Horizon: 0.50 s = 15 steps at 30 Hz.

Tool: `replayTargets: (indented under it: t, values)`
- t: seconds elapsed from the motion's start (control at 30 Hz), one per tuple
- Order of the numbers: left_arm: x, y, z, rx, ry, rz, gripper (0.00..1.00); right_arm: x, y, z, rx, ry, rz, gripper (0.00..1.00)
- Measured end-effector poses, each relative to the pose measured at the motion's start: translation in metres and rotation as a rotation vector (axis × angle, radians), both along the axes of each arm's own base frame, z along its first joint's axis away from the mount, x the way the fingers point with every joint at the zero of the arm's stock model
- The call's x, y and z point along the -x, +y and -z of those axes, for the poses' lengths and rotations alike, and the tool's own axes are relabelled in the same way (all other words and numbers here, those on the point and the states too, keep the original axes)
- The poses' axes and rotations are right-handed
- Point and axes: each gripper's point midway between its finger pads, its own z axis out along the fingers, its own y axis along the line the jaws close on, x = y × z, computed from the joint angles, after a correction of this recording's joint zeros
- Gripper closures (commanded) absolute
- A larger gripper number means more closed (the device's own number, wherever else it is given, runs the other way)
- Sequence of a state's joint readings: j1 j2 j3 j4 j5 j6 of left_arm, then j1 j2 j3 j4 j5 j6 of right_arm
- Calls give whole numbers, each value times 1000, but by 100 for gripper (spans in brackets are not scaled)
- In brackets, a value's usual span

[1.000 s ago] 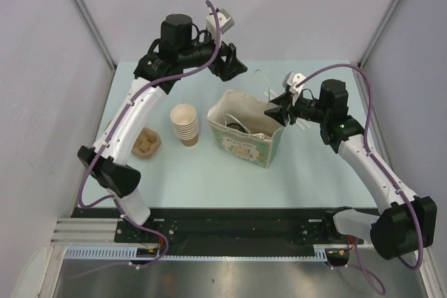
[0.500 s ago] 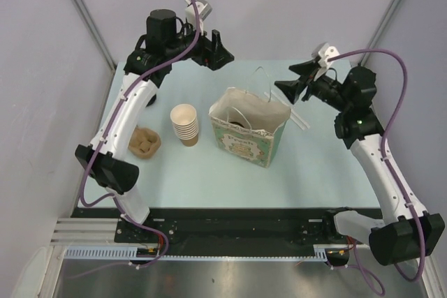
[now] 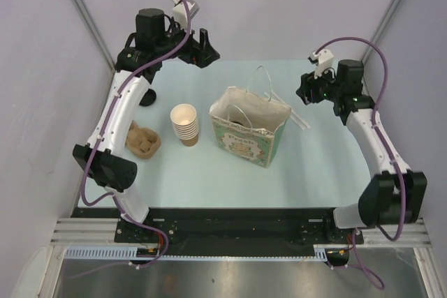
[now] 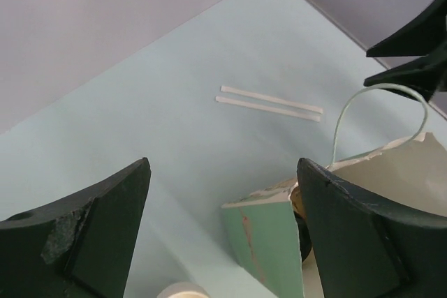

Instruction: Pack the takeout coffee

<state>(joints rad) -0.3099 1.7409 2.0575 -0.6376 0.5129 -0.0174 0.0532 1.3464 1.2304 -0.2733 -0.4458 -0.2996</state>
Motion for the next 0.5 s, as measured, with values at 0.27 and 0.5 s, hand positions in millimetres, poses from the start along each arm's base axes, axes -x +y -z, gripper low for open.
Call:
replayTargets:
  t: [0.27,0.5]
  values:
    - [-1,13,28,-73,42,-14,9,-33,-19,104,134,295,51,51]
    - [0,24,47,-112,95,-32,9,-61,-22,147,194,403,36,57]
